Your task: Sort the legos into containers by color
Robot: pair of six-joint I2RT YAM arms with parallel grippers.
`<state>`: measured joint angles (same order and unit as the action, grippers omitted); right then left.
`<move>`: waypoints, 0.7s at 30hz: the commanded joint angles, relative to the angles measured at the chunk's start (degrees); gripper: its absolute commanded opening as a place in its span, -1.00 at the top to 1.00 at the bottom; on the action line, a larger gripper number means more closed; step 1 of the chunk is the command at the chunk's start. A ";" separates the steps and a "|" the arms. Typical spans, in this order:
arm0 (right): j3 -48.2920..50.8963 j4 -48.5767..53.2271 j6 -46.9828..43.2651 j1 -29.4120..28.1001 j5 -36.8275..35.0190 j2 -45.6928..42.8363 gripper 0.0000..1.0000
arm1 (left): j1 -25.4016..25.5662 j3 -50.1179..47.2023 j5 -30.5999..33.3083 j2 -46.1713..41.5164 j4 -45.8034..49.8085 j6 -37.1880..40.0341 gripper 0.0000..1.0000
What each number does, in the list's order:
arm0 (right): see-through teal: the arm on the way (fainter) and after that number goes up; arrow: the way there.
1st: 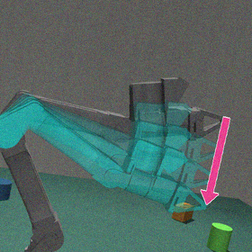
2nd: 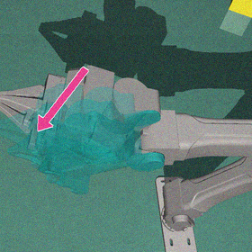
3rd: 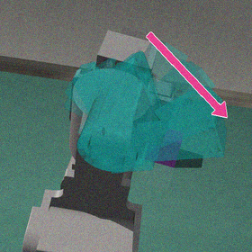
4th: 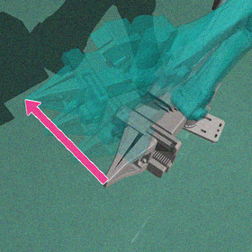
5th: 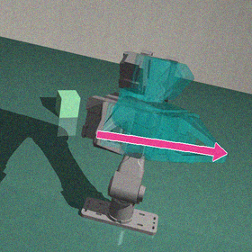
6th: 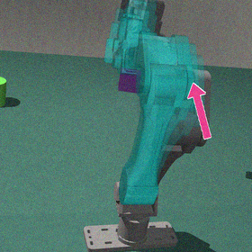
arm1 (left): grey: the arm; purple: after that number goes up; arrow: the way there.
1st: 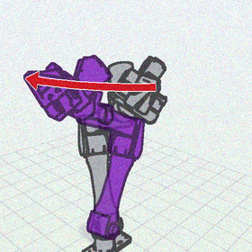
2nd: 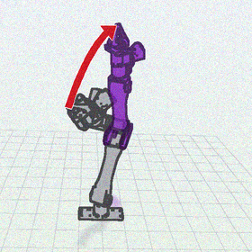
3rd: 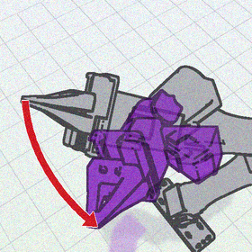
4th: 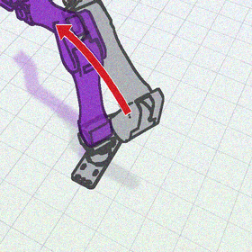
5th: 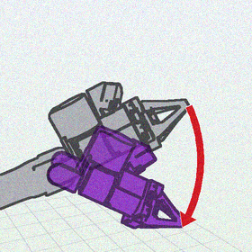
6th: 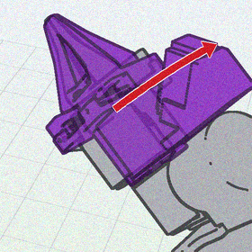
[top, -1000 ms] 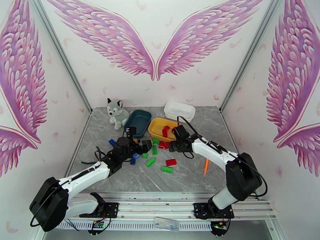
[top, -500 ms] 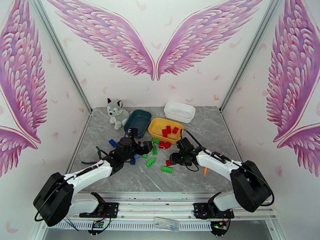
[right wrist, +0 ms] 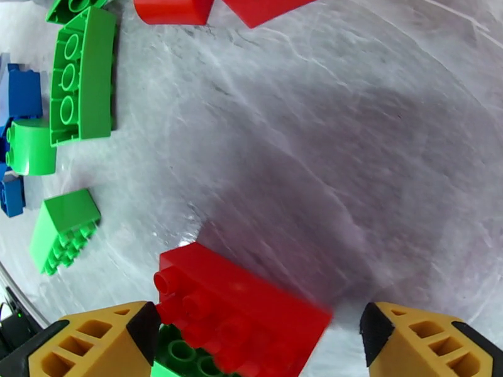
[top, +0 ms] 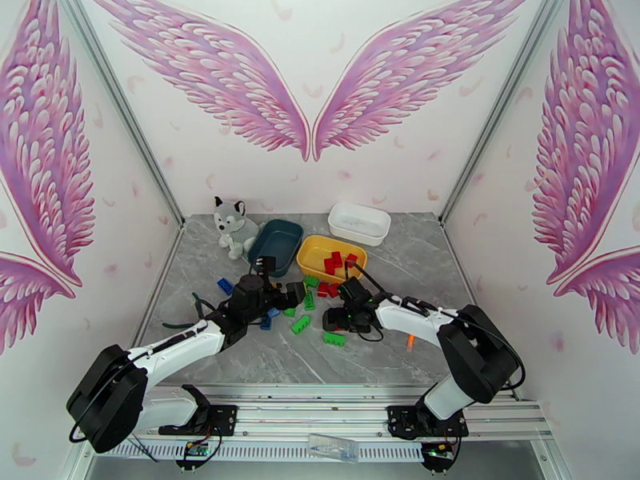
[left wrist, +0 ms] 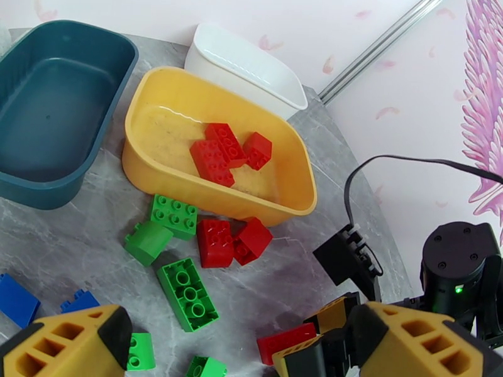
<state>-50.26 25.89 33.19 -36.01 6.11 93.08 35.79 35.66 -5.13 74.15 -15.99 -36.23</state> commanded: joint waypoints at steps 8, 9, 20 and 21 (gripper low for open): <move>-7.46 0.87 0.00 -3.88 -4.39 8.22 -0.77 | -0.08 0.27 -0.54 -0.31 0.43 -0.01 -0.97; -7.84 0.85 0.08 -4.06 -4.44 8.55 -0.75 | -0.17 0.22 -0.59 -0.32 0.48 0.07 -0.97; -9.93 1.86 -0.29 -4.77 -6.04 8.27 -0.02 | -0.35 0.27 -0.67 -0.15 0.51 0.12 -0.98; -10.11 2.21 -0.36 -4.81 -6.31 8.00 0.04 | -0.32 0.29 -0.67 -0.10 0.47 0.15 -0.97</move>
<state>-58.61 28.97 33.04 -40.23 -0.43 100.62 35.73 35.66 -5.23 74.15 -15.99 -36.21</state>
